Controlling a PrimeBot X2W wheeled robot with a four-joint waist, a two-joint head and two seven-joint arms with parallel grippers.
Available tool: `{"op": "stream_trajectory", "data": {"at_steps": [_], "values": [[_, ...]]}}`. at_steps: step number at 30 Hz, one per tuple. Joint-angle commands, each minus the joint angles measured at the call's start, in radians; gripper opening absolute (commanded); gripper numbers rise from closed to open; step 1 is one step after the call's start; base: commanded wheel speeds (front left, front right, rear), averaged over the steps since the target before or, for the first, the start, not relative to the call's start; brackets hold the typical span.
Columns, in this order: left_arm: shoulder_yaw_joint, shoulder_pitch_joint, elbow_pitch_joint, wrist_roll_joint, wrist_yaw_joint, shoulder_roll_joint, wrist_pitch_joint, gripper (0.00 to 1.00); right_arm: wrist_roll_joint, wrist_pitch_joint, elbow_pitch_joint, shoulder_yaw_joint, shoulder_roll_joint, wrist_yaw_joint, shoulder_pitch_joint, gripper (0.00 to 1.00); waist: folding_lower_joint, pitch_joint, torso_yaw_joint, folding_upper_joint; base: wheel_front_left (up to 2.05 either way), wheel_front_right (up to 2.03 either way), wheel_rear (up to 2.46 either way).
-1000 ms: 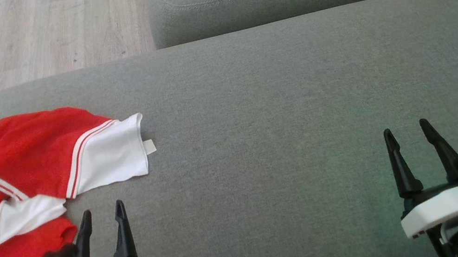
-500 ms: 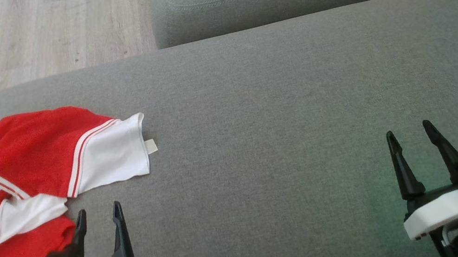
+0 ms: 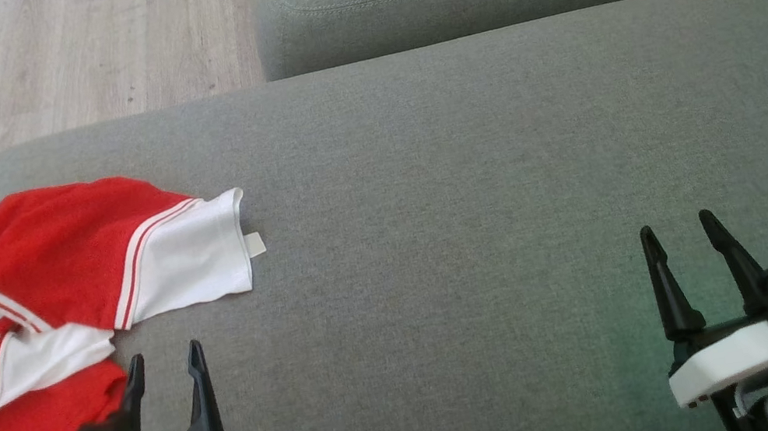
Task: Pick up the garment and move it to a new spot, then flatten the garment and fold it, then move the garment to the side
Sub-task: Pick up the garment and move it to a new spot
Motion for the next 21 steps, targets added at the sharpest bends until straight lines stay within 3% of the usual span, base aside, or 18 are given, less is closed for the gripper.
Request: {"op": "stream_trajectory", "data": {"at_steps": [1,10,21], "values": [[0.038,-0.042,-0.029,0.001,0.001,0.006,-0.013,1.0,0.003,-0.014,-0.027,0.027,-0.005,0.008,-0.031,1.0,0.0,0.0,0.0,0.0,0.0,0.0,0.0],[0.032,-0.048,-0.033,0.006,-0.003,0.005,-0.013,1.0,0.002,-0.014,-0.033,0.029,-0.005,0.008,-0.027,1.0,0.0,0.001,0.039,0.0,0.0,0.0,0.0],[0.013,-0.06,-0.025,-0.008,0.002,0.004,-0.013,1.0,0.01,-0.014,-0.038,0.05,-0.005,0.008,-0.023,1.0,0.0,0.001,0.289,0.0,0.0,0.0,0.0]]}}
